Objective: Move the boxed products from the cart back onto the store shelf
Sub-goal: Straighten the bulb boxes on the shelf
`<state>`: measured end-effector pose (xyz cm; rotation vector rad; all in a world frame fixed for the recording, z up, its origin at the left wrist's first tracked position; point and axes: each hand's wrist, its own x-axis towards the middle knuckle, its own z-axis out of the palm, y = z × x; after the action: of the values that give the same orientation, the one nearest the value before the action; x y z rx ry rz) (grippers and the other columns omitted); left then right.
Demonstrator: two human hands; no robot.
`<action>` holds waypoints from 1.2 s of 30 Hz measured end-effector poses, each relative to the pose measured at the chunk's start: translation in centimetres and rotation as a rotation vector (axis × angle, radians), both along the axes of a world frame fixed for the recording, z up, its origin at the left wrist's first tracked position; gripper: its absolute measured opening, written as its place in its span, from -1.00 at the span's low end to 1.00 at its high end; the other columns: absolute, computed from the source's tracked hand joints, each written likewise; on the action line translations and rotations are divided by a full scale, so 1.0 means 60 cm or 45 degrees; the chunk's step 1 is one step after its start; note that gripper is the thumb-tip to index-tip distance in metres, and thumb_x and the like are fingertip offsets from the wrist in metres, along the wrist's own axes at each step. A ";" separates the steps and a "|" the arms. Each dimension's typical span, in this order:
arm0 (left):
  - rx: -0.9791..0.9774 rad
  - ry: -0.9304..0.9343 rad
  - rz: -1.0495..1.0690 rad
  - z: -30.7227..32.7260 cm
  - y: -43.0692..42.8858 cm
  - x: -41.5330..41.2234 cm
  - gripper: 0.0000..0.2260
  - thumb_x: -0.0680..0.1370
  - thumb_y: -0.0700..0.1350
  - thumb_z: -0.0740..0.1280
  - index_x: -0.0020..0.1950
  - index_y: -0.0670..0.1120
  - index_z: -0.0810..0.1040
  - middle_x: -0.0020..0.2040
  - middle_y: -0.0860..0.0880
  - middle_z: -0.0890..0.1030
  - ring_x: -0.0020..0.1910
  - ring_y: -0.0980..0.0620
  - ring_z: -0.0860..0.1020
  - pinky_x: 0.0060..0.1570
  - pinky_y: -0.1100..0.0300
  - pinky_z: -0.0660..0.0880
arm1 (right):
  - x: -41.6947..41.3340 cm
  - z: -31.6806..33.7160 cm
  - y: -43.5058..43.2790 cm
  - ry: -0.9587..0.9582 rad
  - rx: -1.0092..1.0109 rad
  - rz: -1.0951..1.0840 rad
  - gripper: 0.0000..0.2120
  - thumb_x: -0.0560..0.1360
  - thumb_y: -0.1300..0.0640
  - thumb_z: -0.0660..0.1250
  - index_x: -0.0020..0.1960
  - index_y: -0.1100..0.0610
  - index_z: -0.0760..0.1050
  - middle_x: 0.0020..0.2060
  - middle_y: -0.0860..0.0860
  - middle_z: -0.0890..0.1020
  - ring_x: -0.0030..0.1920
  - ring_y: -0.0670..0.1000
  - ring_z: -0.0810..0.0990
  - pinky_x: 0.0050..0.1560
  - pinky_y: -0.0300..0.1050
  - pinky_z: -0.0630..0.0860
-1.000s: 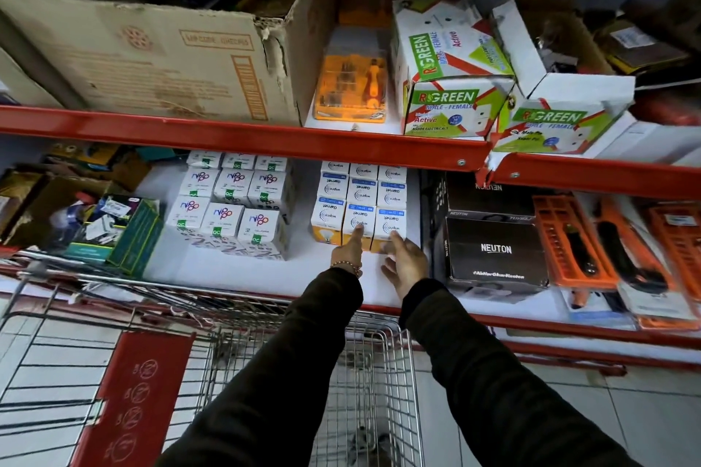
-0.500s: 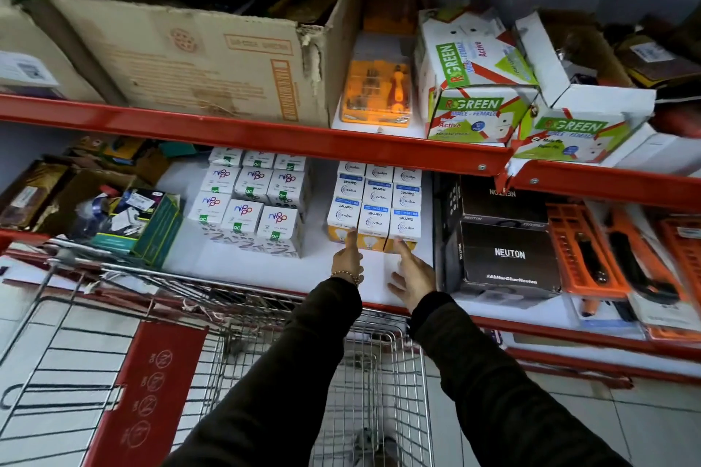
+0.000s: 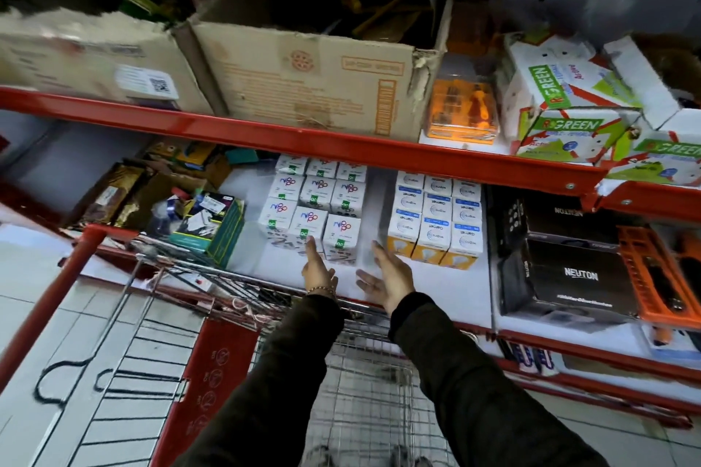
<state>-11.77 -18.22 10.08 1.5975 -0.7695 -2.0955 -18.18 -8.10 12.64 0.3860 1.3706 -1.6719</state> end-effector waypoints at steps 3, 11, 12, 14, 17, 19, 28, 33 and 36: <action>-0.036 0.016 -0.045 0.001 -0.041 0.000 -0.31 0.53 0.31 0.18 0.55 -0.05 0.22 0.54 -0.13 0.28 0.46 -0.18 0.34 0.27 0.06 0.35 | 0.015 0.006 -0.048 0.014 -0.053 -0.033 -0.48 0.54 0.04 0.43 0.44 0.09 0.39 0.28 0.07 0.53 0.13 0.18 0.66 0.28 0.12 0.55; 0.017 0.073 -0.103 0.006 -0.096 -0.021 -0.48 0.56 0.05 0.33 0.44 -0.18 0.38 0.39 -0.17 0.49 0.23 -0.16 0.52 0.03 0.09 0.45 | 0.019 0.005 -0.117 0.024 -0.011 -0.278 -0.55 0.55 0.34 0.36 0.42 0.21 0.41 -0.08 0.08 0.60 -0.13 0.08 0.56 0.09 -0.04 0.58; 0.005 0.059 -0.117 0.005 -0.098 -0.023 -0.49 0.56 0.05 0.33 0.43 -0.17 0.40 0.36 -0.15 0.50 0.23 -0.15 0.51 0.03 0.09 0.47 | 0.018 0.003 -0.119 0.034 -0.011 -0.287 -0.55 0.56 0.34 0.35 0.42 0.22 0.40 -0.07 0.10 0.61 -0.11 0.09 0.56 0.11 -0.02 0.58; -0.016 0.011 -0.164 0.002 -0.101 -0.023 -0.48 0.55 0.10 0.34 0.41 -0.16 0.42 0.26 -0.14 0.52 0.13 -0.11 0.50 0.03 0.06 0.49 | 0.015 0.001 -0.122 0.056 -0.001 -0.296 -0.55 0.56 0.35 0.34 0.43 0.22 0.38 0.08 0.21 0.62 -0.04 0.13 0.55 0.23 0.04 0.55; -0.009 -0.024 -0.214 -0.005 -0.109 -0.025 -0.45 0.53 0.15 0.33 0.39 -0.16 0.41 0.13 -0.09 0.49 0.08 -0.10 0.45 0.04 0.07 0.42 | 0.012 0.000 -0.127 0.084 0.021 -0.289 -0.55 0.56 0.34 0.34 0.43 0.21 0.38 0.07 0.24 0.59 -0.07 0.13 0.54 0.26 0.07 0.53; -0.020 -0.050 -0.237 -0.007 -0.111 -0.026 -0.42 0.52 0.18 0.32 0.41 -0.16 0.39 0.11 -0.08 0.45 0.07 -0.10 0.44 0.07 0.07 0.42 | 0.011 -0.001 -0.128 0.110 0.034 -0.258 -0.56 0.57 0.32 0.35 0.43 0.19 0.39 0.05 0.21 0.59 -0.16 0.10 0.55 0.19 0.05 0.56; -0.071 -0.092 -0.287 0.001 -0.086 -0.014 -0.29 0.53 0.23 0.29 0.52 -0.18 0.25 0.50 -0.17 0.34 0.43 -0.19 0.36 0.39 -0.03 0.37 | 0.017 -0.005 -0.077 0.260 0.061 -0.110 -0.52 0.55 0.03 0.41 0.41 0.09 0.38 0.35 0.08 0.48 0.33 0.12 0.48 0.24 0.00 0.47; -0.201 -0.151 -0.282 0.014 -0.017 -0.007 -0.37 0.57 0.16 0.27 0.48 -0.24 0.28 0.45 -0.31 0.38 0.44 -0.28 0.37 0.45 -0.15 0.30 | 0.017 -0.014 0.013 0.193 0.052 -0.220 -0.66 0.56 0.04 0.40 0.28 0.08 0.47 0.30 0.08 0.50 0.27 0.17 0.48 0.23 0.00 0.51; -0.276 -0.110 -0.275 0.022 0.049 -0.011 -0.45 0.58 0.08 0.29 0.46 -0.18 0.29 0.36 -0.20 0.49 0.22 -0.24 0.53 0.32 -0.01 0.44 | 0.008 -0.021 0.096 0.166 0.080 -0.371 -0.62 0.59 0.03 0.35 0.37 0.10 0.43 0.24 0.07 0.46 0.32 0.21 0.48 0.26 0.04 0.52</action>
<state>-12.40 -15.27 11.41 1.5525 -1.2034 -2.0129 -17.72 -2.34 11.39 0.5419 1.5220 -1.9221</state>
